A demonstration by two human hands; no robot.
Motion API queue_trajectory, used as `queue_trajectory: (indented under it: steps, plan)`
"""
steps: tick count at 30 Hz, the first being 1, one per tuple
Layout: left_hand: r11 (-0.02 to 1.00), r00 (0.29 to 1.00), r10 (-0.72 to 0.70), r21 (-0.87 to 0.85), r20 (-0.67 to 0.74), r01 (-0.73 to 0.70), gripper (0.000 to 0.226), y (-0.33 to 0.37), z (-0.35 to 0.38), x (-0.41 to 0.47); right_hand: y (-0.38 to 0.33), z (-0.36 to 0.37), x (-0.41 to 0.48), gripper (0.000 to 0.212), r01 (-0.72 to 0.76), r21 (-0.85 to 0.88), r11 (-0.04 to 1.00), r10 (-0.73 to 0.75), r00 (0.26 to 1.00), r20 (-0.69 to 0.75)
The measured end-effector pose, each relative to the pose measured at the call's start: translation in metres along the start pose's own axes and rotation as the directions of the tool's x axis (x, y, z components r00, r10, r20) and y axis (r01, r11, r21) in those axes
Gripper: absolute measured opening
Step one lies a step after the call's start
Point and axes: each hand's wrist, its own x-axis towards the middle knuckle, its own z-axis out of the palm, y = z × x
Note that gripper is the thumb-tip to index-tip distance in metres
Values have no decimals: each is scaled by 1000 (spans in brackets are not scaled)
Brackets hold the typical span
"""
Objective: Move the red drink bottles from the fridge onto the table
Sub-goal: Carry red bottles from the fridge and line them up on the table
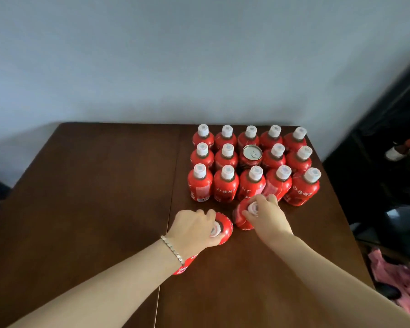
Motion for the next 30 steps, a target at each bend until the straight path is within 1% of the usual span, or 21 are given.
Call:
queue_trajectory:
  steps: [2,4,5,6,7,8,9,10,11,12,13,14,17,19,21,23,25,26,27,28,30]
  plan:
    - [1000,1000,21,-19,4,-21,46,-3,7,6,0,5,9,26,-8,70,997,12,999,-44]
    - [998,999,46,-52,8,-45,48,-5,13,12,2,10,11,38,-9,70,997,18,992,-122]
    - [996,998,56,-67,5,-55,49,-6,15,16,1,12,9,43,56,9,998,-53,974,-219]
    - [995,998,64,-78,-1,-64,50,-7,16,19,-1,15,7,46,162,-78,984,-178,933,-313]
    - [994,998,70,-85,-9,-70,49,-9,16,22,0,19,5,48,270,-162,949,-311,880,-359]
    - [994,997,71,-86,-3,-71,48,-10,17,24,0,25,0,50,369,-258,893,-442,828,-345]
    - [994,998,70,-85,3,-70,48,-11,16,25,-2,28,-7,52,447,-300,842,-520,820,-237]
    - [994,997,77,-77,11,-76,49,-12,17,27,-6,33,-10,58,456,-284,844,-499,860,-102]
    - [993,996,92,-76,19,-90,51,-12,17,27,-6,39,-13,66,407,-251,878,-419,908,5]
    - [991,994,106,-83,31,-103,53,-13,16,28,-5,47,-14,77,315,-216,924,-299,949,102]
    - [992,994,106,-70,30,-104,52,-13,16,29,-7,54,-14,84,228,-197,954,-201,969,145]
    - [994,995,98,-59,17,-97,50,-13,17,31,-11,61,-13,86,173,-159,972,-156,981,118]
    - [993,997,69,-90,-28,-71,43,-18,19,33,-22,75,-10,78,94,51,994,-92,995,-33]
    - [991,999,6,-133,-43,-11,47,-27,20,30,-28,84,-11,72,73,210,975,-53,994,-99]
    - [975,990,-124,-194,-60,110,47,-32,17,25,-33,90,-14,64,41,403,914,28,986,-166]
    - [937,967,-254,-251,-10,244,44,-35,18,19,-35,96,-16,61,-46,581,813,159,977,-144]
    - [865,943,-328,-383,60,325,39,-34,19,14,-35,97,-17,64,-204,723,661,304,953,-9]
    - [784,916,-392,-492,81,379,41,-34,18,12,-35,96,-17,67,-298,772,561,369,925,89]
    - [664,877,-462,-605,131,440,44,-32,17,11,-35,94,-15,70,-391,815,427,425,883,201]
    - [501,821,-528,-702,216,507,47,-33,16,11,-33,92,-13,73,-463,849,253,445,835,323]
    - [150,677,-608,-777,415,612,49,-38,18,9,-30,88,-7,78,-525,844,-113,365,768,526]
